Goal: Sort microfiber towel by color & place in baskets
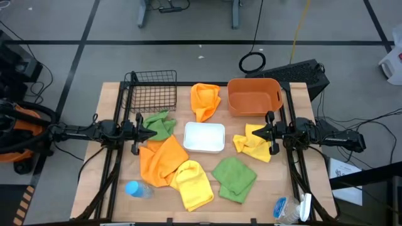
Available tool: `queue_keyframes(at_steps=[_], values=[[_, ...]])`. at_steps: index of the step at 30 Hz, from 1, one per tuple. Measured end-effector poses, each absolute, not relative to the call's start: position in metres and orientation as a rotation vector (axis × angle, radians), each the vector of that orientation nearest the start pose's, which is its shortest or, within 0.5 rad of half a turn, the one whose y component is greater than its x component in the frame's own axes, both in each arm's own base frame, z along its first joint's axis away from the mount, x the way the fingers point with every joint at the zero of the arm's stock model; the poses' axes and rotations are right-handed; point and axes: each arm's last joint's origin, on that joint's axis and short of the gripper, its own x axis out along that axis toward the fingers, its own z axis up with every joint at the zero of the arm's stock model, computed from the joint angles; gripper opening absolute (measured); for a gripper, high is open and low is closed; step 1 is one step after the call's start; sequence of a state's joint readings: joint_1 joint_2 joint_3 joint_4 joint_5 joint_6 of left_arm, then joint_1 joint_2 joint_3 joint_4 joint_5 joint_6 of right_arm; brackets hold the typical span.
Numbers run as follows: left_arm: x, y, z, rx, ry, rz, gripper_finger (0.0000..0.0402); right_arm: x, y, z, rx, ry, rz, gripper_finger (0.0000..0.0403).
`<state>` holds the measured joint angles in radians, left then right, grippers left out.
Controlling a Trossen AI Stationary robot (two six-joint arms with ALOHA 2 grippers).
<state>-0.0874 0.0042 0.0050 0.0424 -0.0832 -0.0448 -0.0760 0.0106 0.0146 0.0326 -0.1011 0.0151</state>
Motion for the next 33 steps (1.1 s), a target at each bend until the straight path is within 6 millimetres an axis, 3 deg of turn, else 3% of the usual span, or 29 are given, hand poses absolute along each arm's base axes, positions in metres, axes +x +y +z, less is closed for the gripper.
queue_keyframes(at_steps=[15, 22, 33], values=[[0.097, -0.006, 0.169, -0.049, -0.043, -0.005, 0.0018, 0.096, -0.004, 0.18, 0.007, -0.118, 0.03, 0.0], [0.097, -0.006, 0.169, -0.049, -0.044, -0.005, 0.0018, 0.09, -0.004, 0.207, 0.033, -0.177, 0.032, 0.0], [0.097, -0.006, 0.169, -0.049, -0.043, -0.005, 0.0018, 0.093, -0.004, 0.259, 0.068, -0.122, 0.032, 0.0]])
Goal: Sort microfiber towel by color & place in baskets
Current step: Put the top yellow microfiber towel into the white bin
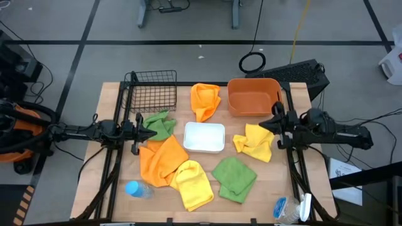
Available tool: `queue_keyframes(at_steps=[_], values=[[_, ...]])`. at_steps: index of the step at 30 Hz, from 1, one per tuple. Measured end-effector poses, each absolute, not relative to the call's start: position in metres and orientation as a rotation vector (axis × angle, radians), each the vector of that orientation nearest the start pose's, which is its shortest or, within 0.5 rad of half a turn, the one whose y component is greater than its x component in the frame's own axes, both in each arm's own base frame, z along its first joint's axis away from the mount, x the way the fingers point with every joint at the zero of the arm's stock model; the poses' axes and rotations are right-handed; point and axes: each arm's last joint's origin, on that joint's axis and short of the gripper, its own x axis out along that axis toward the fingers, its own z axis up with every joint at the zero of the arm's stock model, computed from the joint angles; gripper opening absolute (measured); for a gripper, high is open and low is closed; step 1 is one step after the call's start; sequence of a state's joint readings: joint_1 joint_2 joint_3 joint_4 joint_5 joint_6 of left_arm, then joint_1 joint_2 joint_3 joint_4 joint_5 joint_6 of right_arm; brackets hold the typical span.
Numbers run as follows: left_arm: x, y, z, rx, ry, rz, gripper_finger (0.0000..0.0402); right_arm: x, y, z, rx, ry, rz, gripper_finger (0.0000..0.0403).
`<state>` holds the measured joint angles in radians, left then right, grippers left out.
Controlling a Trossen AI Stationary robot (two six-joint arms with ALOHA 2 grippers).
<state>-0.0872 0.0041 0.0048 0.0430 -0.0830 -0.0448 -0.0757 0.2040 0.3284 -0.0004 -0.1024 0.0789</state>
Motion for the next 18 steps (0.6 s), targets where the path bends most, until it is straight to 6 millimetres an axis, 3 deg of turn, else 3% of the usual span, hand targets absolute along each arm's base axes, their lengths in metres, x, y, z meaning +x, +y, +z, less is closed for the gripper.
queue_keyframes(at_steps=[9, 18], values=[[0.097, -0.006, 0.169, -0.049, -0.044, -0.005, 0.0018, 0.114, -0.006, 0.287, 0.144, -0.023, 0.025, 0.0], [0.097, -0.006, 0.169, -0.049, -0.044, -0.005, 0.0018, 0.136, -0.007, 0.296, 0.15, 0.046, 0.021, 0.0]])
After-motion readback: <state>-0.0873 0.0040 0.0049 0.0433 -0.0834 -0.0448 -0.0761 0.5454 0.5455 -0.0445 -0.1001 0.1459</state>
